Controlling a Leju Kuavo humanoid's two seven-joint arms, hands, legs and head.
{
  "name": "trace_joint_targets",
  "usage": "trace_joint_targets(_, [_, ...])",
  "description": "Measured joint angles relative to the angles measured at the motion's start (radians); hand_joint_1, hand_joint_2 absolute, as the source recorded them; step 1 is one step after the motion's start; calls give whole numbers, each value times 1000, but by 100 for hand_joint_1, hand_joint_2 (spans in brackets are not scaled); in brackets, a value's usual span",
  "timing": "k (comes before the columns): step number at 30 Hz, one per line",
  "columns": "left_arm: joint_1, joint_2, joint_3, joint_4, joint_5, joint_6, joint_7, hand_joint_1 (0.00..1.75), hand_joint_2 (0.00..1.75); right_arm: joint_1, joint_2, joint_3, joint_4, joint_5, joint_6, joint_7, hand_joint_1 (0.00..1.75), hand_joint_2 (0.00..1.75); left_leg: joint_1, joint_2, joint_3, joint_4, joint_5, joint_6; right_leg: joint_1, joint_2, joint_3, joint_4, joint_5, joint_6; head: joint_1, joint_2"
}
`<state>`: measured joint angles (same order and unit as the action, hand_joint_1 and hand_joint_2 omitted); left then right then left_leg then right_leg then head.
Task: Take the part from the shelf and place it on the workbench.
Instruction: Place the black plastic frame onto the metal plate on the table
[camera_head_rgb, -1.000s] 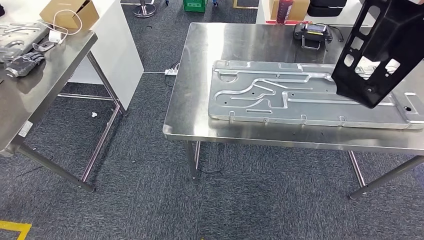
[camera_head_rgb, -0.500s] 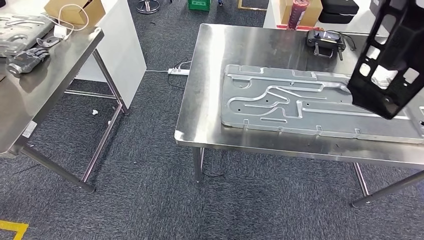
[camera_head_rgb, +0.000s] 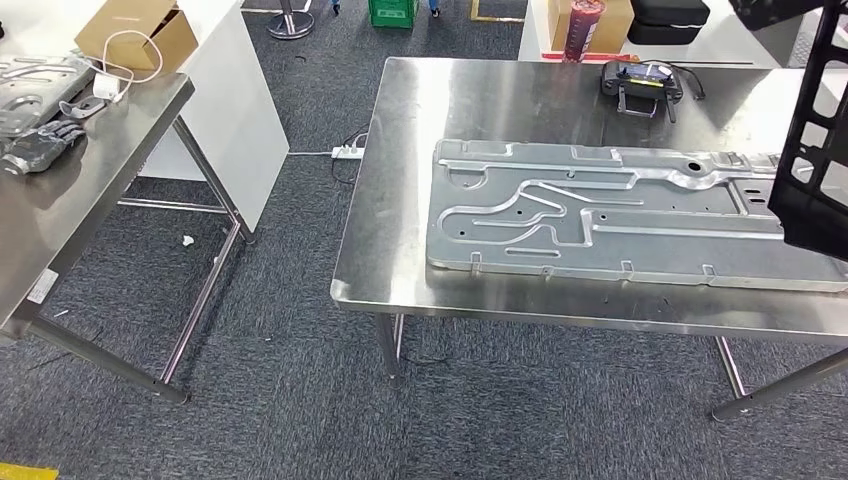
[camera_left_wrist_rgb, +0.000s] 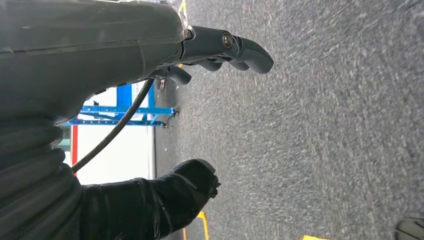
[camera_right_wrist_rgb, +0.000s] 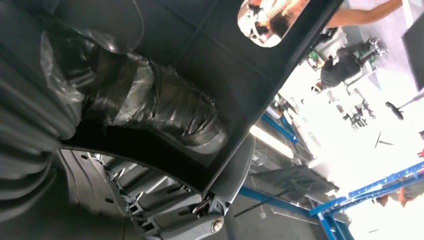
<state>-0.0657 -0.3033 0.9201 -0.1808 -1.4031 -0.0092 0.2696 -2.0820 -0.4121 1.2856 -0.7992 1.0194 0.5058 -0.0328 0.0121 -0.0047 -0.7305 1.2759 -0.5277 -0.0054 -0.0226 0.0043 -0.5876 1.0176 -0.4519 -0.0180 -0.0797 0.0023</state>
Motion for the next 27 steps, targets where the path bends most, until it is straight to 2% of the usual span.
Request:
trace_joint_targets(2, [1,0,0,0,0,0,0,0,175,-1,-2,2,0,-1,1,-1,175,175,0,2,44,-123,87,4,-2,0,17,3,-16,6,1,0])
trace_joint_targets(3, [2,1,0,0,0,0,0,0,175,-2,-4,3,0,-2,2,-2,175,175,-3,2,69,-181,116,9,-1,0,23,4,-22,10,1,0])
trace_joint_targets(4, [1,2,1,0,0,1,-1,0,175,-4,-6,5,0,-4,5,-4,175,175,-5,3,89,-223,126,15,0,1,26,4,-26,15,1,0])
trace_joint_targets(5, [0,2,1,0,0,1,-1,0,175,-5,-8,5,0,-6,9,-7,175,175,-9,3,98,-241,122,20,0,1,25,3,-28,20,1,0])
trace_joint_targets(8, [0,3,2,0,-1,1,-2,0,175,-9,-14,6,-1,-14,19,-15,175,175,-7,3,113,-267,113,34,0,0,25,2,-34,36,1,0])
trace_joint_targets(9, [1,2,2,0,-2,1,-2,0,175,-11,-17,6,-1,-16,20,-16,175,175,-5,3,120,-276,114,39,-1,0,18,20,-45,39,2,0])
trace_joint_targets(10, [1,2,2,0,-2,1,-2,0,175,-13,-20,6,-1,-18,21,-17,175,175,-3,3,127,-284,114,45,-2,0,-3,60,-64,42,2,0])
trace_joint_targets(12, [-1,3,2,0,-3,1,-3,0,175,-14,-25,7,-1,-20,22,-18,175,175,-3,3,134,-287,108,54,-2,-1,-76,190,-114,46,2,0])
trace_joint_targets(13, [-2,3,2,0,-3,1,-3,0,175,-14,-27,7,-2,-21,23,-19,175,175,-3,2,137,-286,104,56,-2,-1,-115,248,-127,49,2,0])
trace_joint_targets(14, [-2,3,2,0,-3,1,-3,0,175,-13,-29,7,-2,-21,25,-19,175,175,-3,0,141,-283,98,56,-3,-1,-140,277,-122,52,2,0])
trace_joint_targets(15, [-1,3,3,0,-3,1,-3,0,175,-13,-31,7,-2,-21,27,-19,175,175,-3,-2,146,-280,92,54,-5,-1,-146,265,-93,54,2,0])
trace_joint_targets(17, [1,2,3,0,-3,1,-3,0,175,-15,-33,7,-2,-22,31,-20,175,175,-2,-5,158,-268,73,47,-11,-2,-111,154,-6,57,2,0])
trace_joint_targets(18, [1,3,3,0,-3,1,-3,0,175,-17,-34,8,-2,-23,33,-22,175,175,-3,-7,162,-259,62,41,-10,-2,-86,96,22,58,3,0])
trace_joint_targets(19, [1,3,3,0,-3,1,-3,0,175,-18,-35,8,-2,-26,35,-24,175,175,-5,-7,162,-253,55,36,-9,-2,-69,58,33,55,2,0])
trace_joint_targets(21, [-2,3,3,0,-3,1,-4,0,175,-20,-37,8,-4,-34,41,-30,175,175,-7,-8,160,-247,48,26,-3,0,-59,37,23,44,2,0])
trace_joint_targets(24, [-2,3,3,0,-3,1,-4,0,175,-23,-42,9,-8,-50,53,-35,175,175,-7,-5,158,-230,32,12,-8,2,-50,29,14,24,1,0])
trace_joint_targets(25, [-2,3,3,0,-3,1,-4,0,175,-25,-43,9,-10,-55,55,-37,175,175,-7,-3,143,-196,16,7,-10,2,-43,26,12,19,0,0])
trace_joint_targets(27, [-2,3,3,0,-3,2,-4,0,175,-27,-43,11,-15,-67,64,-42,175,175,-5,0,75,-72,-28,1,-8,2,-33,24,6,9,-3,0])
